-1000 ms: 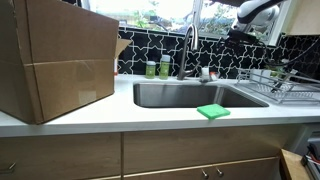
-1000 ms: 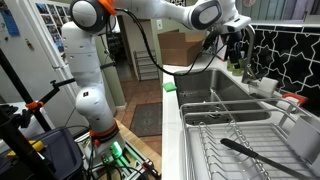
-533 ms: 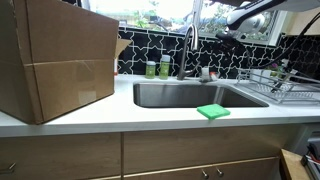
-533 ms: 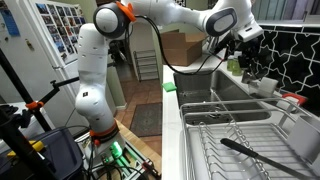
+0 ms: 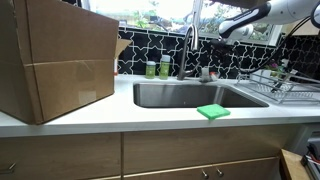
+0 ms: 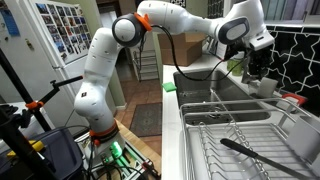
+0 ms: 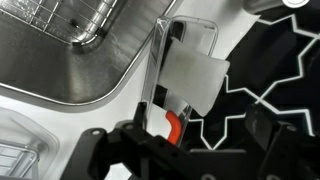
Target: Put the white sponge on the edge of the sink then put the green sponge in the sponge holder
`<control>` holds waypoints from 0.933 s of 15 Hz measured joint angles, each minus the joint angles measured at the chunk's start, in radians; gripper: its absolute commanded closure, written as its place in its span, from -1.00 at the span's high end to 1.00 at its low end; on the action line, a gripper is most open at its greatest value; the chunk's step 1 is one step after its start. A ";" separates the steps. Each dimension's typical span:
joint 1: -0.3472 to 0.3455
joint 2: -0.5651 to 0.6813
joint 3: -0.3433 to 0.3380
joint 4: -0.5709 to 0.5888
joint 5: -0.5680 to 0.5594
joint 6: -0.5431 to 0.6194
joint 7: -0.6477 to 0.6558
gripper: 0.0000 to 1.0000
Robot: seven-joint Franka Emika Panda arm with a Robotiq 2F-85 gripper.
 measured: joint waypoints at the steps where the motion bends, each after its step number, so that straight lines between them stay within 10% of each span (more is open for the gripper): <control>1: -0.007 0.017 0.002 0.021 0.000 -0.012 0.000 1.00; 14: -0.079 0.197 0.063 0.247 0.030 -0.096 -0.001 0.19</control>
